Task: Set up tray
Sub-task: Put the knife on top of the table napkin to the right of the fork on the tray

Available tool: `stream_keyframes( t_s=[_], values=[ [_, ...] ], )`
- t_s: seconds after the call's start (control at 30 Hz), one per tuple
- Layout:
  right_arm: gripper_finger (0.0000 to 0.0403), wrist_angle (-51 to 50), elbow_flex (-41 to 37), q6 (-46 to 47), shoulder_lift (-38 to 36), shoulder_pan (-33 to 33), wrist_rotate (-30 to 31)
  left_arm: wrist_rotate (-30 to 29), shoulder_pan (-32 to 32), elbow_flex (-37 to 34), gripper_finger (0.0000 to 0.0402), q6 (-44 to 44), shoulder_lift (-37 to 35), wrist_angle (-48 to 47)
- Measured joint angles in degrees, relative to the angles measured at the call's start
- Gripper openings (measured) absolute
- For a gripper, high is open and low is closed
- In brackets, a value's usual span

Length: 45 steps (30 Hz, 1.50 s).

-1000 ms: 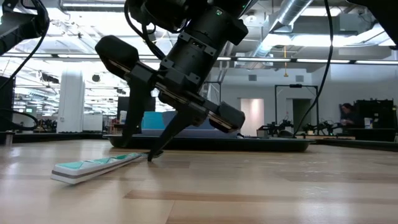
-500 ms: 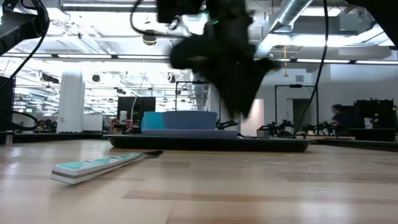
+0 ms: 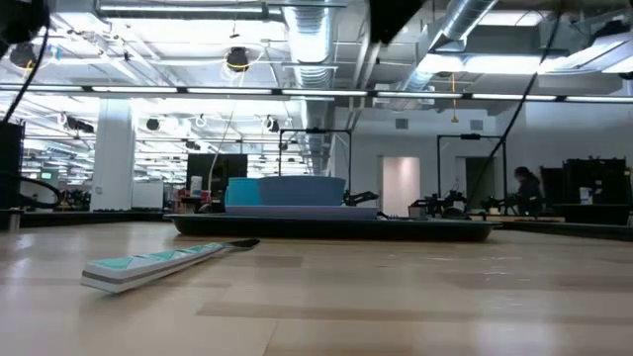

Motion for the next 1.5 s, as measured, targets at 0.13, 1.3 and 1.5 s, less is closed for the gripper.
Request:
stream_keyframes(
  t_s=[0.13, 1.3, 1.5],
  values=[
    [0.0108, -0.88, 0.10, -3.47, -8.55, 1.03, 0.30, 9.52, 5.27, -3.43, 0.0167, 1.85, 3.76, 7.67],
    [0.0108, -0.90, 0.06, -22.46, -38.93, 6.14, -6.86, 56.42, 39.54, 7.24, 0.0167, -22.83, 57.08, 48.37],
    [0.0108, -0.91, 0.06, -23.93, -41.75, 6.14, -7.32, 57.20, 39.02, 18.22, 0.0167, -24.47, 61.42, 33.92]
  ],
)
